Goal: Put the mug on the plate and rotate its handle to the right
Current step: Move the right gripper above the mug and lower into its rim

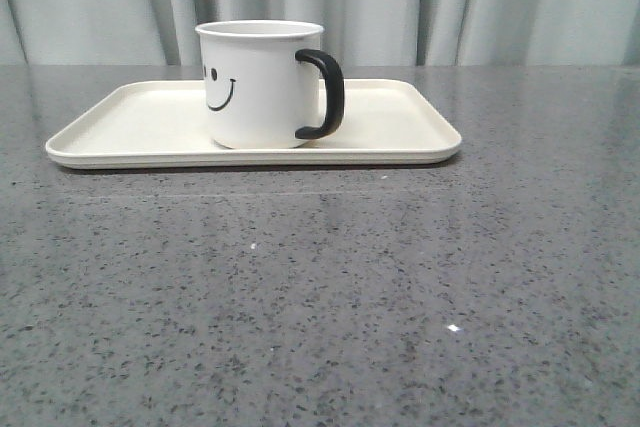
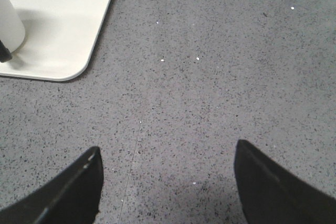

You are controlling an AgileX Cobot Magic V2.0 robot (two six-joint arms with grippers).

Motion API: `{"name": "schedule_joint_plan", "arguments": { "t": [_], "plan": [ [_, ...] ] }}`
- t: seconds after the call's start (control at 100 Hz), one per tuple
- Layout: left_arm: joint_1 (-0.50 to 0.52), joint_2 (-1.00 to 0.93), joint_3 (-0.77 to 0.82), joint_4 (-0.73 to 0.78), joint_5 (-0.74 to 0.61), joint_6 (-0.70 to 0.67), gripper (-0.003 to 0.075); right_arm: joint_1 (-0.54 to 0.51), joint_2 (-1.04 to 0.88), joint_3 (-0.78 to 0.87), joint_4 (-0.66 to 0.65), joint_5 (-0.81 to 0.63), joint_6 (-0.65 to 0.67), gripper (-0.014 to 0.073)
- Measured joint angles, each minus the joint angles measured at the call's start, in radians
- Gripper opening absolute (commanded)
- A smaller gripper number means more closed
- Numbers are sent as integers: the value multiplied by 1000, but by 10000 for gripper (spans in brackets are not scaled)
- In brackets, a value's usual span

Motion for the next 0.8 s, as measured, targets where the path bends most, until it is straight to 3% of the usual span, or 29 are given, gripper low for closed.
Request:
{"name": "schedule_joint_plan", "arguments": {
  "t": [0.22,0.54,0.8],
  "plan": [
    [0,-33,18,0,0,0,463,2,10,0,86,-87,-13,531],
    [0,-33,18,0,0,0,463,38,176,-24,346,-136,-197,531],
    [0,-33,18,0,0,0,463,148,412,-190,379,-144,-246,531]
  ]
}}
